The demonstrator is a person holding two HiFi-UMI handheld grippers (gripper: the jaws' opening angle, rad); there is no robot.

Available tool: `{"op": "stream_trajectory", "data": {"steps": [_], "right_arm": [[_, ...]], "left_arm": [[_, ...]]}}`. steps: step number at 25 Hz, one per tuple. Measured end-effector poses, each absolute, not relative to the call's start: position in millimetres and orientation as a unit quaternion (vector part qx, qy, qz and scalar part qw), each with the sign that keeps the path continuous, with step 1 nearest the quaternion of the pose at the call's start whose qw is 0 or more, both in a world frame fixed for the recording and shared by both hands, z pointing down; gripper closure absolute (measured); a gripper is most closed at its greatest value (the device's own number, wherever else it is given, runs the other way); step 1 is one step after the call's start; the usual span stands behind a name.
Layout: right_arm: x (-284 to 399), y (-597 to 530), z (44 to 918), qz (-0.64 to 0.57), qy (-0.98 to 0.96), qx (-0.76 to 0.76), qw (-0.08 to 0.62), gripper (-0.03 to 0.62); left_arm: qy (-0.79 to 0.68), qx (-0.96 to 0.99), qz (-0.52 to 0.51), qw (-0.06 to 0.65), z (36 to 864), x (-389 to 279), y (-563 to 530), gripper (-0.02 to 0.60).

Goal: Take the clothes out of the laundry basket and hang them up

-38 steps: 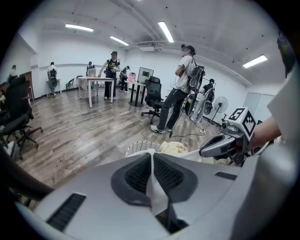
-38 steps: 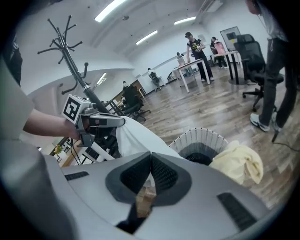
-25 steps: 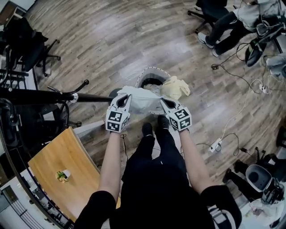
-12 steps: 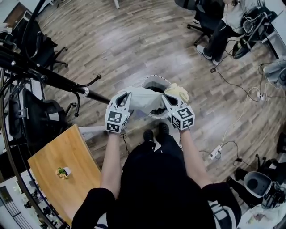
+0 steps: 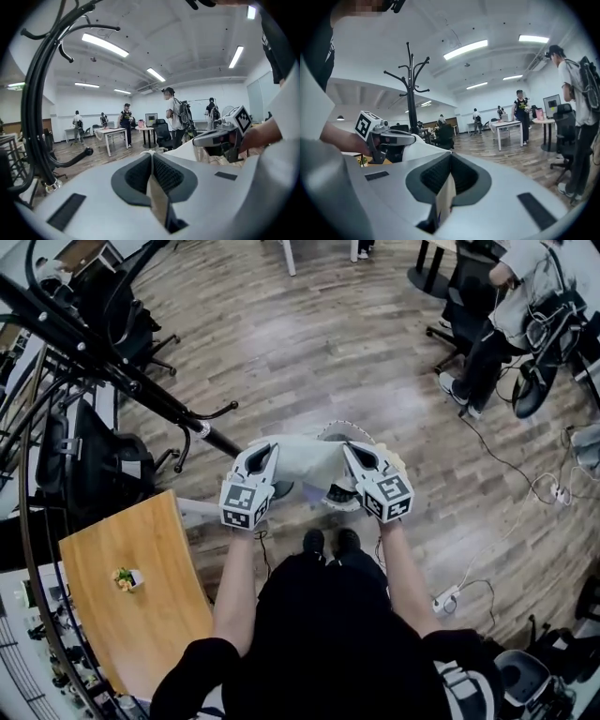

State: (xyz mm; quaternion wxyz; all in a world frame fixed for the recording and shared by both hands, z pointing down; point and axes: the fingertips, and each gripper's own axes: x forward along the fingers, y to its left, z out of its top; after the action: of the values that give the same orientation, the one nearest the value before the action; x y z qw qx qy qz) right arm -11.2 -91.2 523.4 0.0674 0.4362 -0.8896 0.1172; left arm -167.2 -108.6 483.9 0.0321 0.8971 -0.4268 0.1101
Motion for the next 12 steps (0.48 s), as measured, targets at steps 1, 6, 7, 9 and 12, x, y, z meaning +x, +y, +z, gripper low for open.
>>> {"op": "stream_trajectory", "data": {"steps": [1, 6, 7, 9, 12], "right_arm": [[-13.6, -93.6, 519.2, 0.113, -0.896, 0.425, 0.066, 0.585], [-30.6, -103.0, 499.8, 0.087, -0.924, 0.365, 0.070, 0.585], [-34.7, -104.2, 496.0, 0.082, -0.929, 0.354, 0.070, 0.585], [-43.6, -106.1, 488.6, 0.075, -0.939, 0.329, 0.065, 0.585], [-57.5, -105.0, 479.9, 0.065, -0.952, 0.295, 0.058, 0.585]], "left_arm": [[-0.439, 0.892, 0.102, 0.034, 477.6, -171.4, -107.3, 0.551], [-0.501, 0.860, 0.087, 0.024, 449.8, -189.9, -97.9, 0.551], [-0.513, 0.854, 0.086, 0.021, 445.7, -193.4, -94.4, 0.551], [-0.537, 0.839, 0.085, 0.016, 439.3, -201.3, -85.5, 0.551], [-0.568, 0.818, 0.087, 0.008, 431.3, -212.5, -69.3, 0.551]]}}
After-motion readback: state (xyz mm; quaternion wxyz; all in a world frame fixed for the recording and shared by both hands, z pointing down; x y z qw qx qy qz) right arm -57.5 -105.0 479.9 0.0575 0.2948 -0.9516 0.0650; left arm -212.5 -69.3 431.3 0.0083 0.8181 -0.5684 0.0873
